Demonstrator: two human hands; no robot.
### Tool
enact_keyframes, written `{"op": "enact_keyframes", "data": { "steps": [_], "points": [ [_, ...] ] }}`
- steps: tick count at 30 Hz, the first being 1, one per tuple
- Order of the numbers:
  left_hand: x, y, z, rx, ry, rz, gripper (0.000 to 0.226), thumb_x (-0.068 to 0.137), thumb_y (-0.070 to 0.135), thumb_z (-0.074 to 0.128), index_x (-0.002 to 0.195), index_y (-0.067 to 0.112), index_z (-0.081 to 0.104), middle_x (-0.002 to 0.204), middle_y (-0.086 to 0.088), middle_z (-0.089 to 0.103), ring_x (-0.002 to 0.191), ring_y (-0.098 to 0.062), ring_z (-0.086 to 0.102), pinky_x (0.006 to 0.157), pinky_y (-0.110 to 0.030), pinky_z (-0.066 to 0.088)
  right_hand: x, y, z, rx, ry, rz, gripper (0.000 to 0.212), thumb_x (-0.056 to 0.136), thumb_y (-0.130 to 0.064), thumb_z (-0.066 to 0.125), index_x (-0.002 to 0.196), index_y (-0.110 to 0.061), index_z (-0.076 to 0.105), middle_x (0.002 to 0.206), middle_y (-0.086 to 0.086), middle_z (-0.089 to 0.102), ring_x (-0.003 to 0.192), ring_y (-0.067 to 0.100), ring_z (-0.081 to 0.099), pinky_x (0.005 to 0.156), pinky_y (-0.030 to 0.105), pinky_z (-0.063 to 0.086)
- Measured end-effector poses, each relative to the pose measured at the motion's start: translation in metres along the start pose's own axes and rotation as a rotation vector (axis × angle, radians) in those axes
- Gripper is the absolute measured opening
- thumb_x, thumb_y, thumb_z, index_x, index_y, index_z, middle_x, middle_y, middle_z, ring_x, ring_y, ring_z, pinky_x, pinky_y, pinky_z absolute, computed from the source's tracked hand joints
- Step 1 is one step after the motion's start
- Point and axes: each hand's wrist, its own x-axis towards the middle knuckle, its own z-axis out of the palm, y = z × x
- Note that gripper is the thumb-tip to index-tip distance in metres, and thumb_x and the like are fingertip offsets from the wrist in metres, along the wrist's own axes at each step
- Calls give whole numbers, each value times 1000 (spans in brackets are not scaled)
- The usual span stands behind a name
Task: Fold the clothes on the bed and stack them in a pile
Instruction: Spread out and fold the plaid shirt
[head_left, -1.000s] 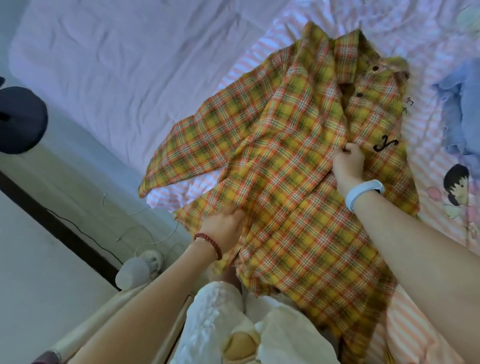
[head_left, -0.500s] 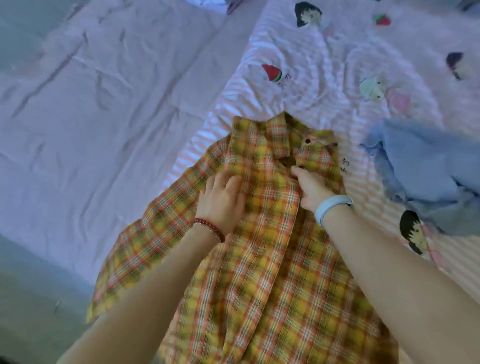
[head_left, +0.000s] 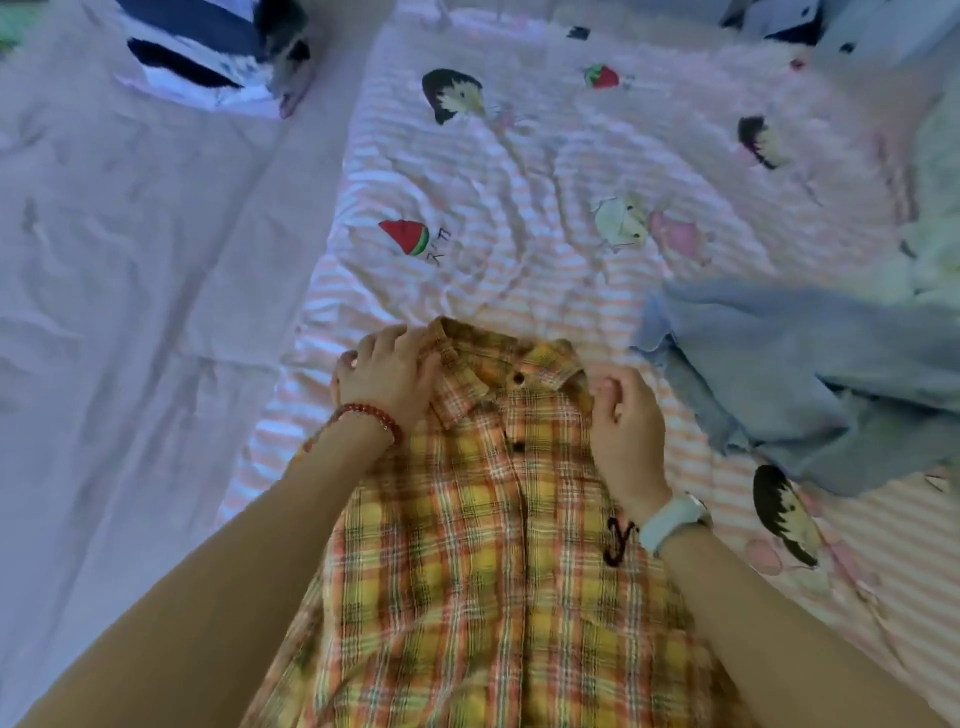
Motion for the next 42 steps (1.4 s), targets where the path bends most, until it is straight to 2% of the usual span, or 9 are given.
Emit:
{"op": "enact_keyframes", "data": {
  "steps": [5, 10, 16, 20, 26, 30, 34, 39, 42],
  "points": [
    [55, -8, -1, -205, -357, -97, 51, 91, 47, 48, 128, 11, 48, 120, -13, 57, 112, -31, 51, 93, -37, 42, 62, 18, 12, 177, -357, 541, 42, 99, -24, 42, 135, -5, 40, 136, 12, 46, 117, 24, 50, 90, 28, 41],
    [64, -4, -8, -557, -284, 13, 25, 89, 30, 59, 71, 15, 49, 57, 4, 41, 49, -8, 41, 46, -15, 34, 72, 7, 13, 519, -539, 691, 25, 92, -14, 56, 112, 1, 62, 84, 3, 69, 68, 10, 66, 63, 22, 53],
    [60, 10, -2, -230, 111, 92, 31, 90, 28, 57, 115, 11, 51, 98, -9, 57, 89, -28, 55, 73, -37, 44, 75, -6, 10, -12, -164, -209, 25, 90, -18, 58, 115, -14, 55, 102, 0, 54, 77, -3, 47, 70, 8, 39],
    [47, 35, 9, -21, 105, -10, 48, 89, 20, 51, 136, 18, 39, 137, -12, 38, 126, -33, 34, 100, -50, 31, 70, 7, 9, 121, -612, 186, 48, 97, -35, 42, 141, -16, 36, 133, -1, 47, 121, 17, 46, 102, 25, 33],
    [-28, 80, 57, 84, -64, 677, 49, 95, 30, 44, 143, 24, 33, 151, -4, 30, 139, -24, 25, 105, -48, 28, 27, 49, -23, 257, -464, 630, 29, 98, -3, 37, 119, -5, 57, 89, -4, 67, 73, 10, 62, 57, 10, 48],
    [-34, 87, 80, -54, -279, 343, 49, 98, 43, 25, 143, 24, 33, 148, 1, 35, 137, -19, 26, 109, -43, 28, 0, 43, -40, 270, -525, 527, 29, 91, -2, 52, 94, -26, 68, 94, -7, 68, 89, 13, 64, 78, 21, 53],
    [-17, 93, 69, -499, -293, -72, 47, 85, 62, 45, 97, 20, 62, 72, 7, 60, 67, -9, 56, 53, -24, 41, -32, 21, -32, 195, -615, 398, 16, 92, -18, 56, 96, -26, 69, 106, -3, 66, 89, 31, 64, 74, 33, 53],
    [-10, 92, 58, -426, -157, -20, 16, 89, 28, 57, 81, 14, 58, 67, 5, 56, 60, -14, 51, 47, -19, 34, -53, 18, -41, 252, -634, 318, 29, 98, -12, 42, 116, -20, 63, 125, 1, 60, 109, 22, 59, 97, 35, 47],
    [-16, 100, 53, -414, -146, 33, 31, 84, 49, 58, 90, 20, 49, 75, 14, 51, 65, -5, 50, 50, -20, 34, -48, 27, -52, 294, -577, 365, 29, 98, -9, 38, 122, -21, 51, 129, 1, 55, 91, 15, 63, 86, 32, 52]
  ]
}}
